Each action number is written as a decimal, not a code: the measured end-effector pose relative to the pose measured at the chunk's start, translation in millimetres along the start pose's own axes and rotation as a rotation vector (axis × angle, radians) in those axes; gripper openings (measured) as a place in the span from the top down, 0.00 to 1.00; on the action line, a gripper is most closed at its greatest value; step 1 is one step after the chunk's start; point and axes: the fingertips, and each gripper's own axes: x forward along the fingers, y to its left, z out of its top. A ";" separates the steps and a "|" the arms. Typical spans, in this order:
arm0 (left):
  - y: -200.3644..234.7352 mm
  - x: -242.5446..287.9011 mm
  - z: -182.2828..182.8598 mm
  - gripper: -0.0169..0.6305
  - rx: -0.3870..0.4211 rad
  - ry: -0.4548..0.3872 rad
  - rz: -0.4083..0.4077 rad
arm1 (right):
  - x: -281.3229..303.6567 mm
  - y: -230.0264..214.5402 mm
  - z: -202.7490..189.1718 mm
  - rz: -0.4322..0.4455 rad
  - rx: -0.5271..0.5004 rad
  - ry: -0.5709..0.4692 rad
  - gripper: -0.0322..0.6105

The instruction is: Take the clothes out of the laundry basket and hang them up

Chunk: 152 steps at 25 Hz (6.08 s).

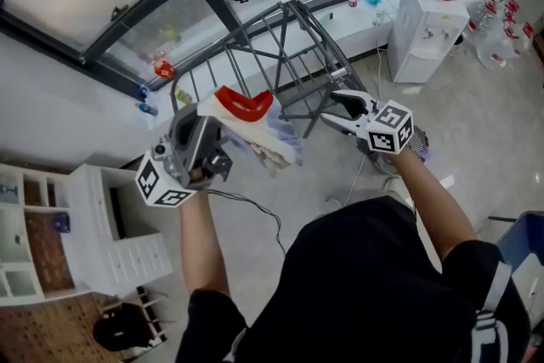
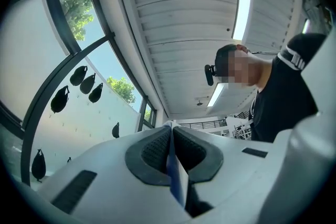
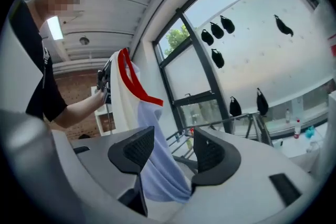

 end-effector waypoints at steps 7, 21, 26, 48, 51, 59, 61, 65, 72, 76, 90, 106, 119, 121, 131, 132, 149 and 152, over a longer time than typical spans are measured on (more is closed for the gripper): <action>-10.9 -19.5 14.1 0.96 0.023 -0.001 0.030 | 80.2 78.0 -4.1 0.291 -0.025 0.042 0.56; 16.4 -99.9 36.9 0.96 0.124 0.080 0.266 | 93.9 102.5 17.8 0.425 -0.179 0.088 0.93; 32.2 -136.6 42.7 0.96 0.247 0.176 0.456 | 92.7 83.1 87.8 0.261 -0.253 0.049 0.94; 160.2 -238.0 103.6 0.96 0.313 0.290 0.769 | 218.8 86.6 235.8 0.169 -0.527 0.093 0.94; 191.2 -240.4 96.1 0.96 0.304 0.302 0.783 | 237.8 69.8 237.6 0.165 -0.522 0.082 0.94; 320.7 -245.8 55.6 0.96 0.267 0.442 0.783 | 322.0 -19.9 231.1 0.109 -0.422 0.098 0.94; 356.7 -251.5 35.2 0.95 0.242 0.493 0.793 | 345.3 -44.9 222.4 0.097 -0.410 0.123 0.94; 425.7 -271.5 -6.1 0.95 0.166 0.556 0.820 | 393.2 -91.5 197.9 0.084 -0.369 0.182 0.94; 518.8 -313.6 -89.4 0.95 0.029 0.684 0.908 | 460.5 -159.5 120.3 0.068 -0.264 0.333 0.94; 550.5 -325.2 -153.0 0.95 0.053 0.892 0.860 | 495.3 -198.1 89.3 0.058 -0.277 0.405 0.94; 633.8 -405.5 -290.8 0.95 -0.171 1.047 1.018 | 584.6 -296.8 -46.0 -0.049 -0.200 0.629 0.94; 626.2 -436.4 -340.9 0.70 -0.190 1.185 0.928 | 592.0 -319.5 -86.3 -0.199 -0.202 0.718 0.71; 602.3 -453.1 -292.9 0.62 -0.283 0.998 0.971 | 544.7 -312.0 -60.4 -0.256 -0.172 0.719 0.56; 595.6 -454.4 -280.8 0.62 -0.276 0.974 0.965 | 533.3 -308.2 -70.5 -0.259 -0.195 0.773 0.56; 536.9 -441.1 -215.3 0.62 -0.229 0.783 0.868 | 491.8 -256.7 -67.6 -0.422 -0.086 0.667 0.56; 531.9 -438.0 -207.4 0.62 -0.219 0.754 0.857 | 487.8 -244.8 -62.1 -0.425 -0.063 0.639 0.56; 375.2 -340.0 -179.5 0.87 -0.350 0.397 0.624 | 261.8 -61.9 -40.4 -0.766 0.278 0.091 0.66; 338.5 -316.1 -193.7 0.93 -0.378 0.403 0.592 | 210.4 -51.9 -41.2 -0.884 0.233 0.042 0.84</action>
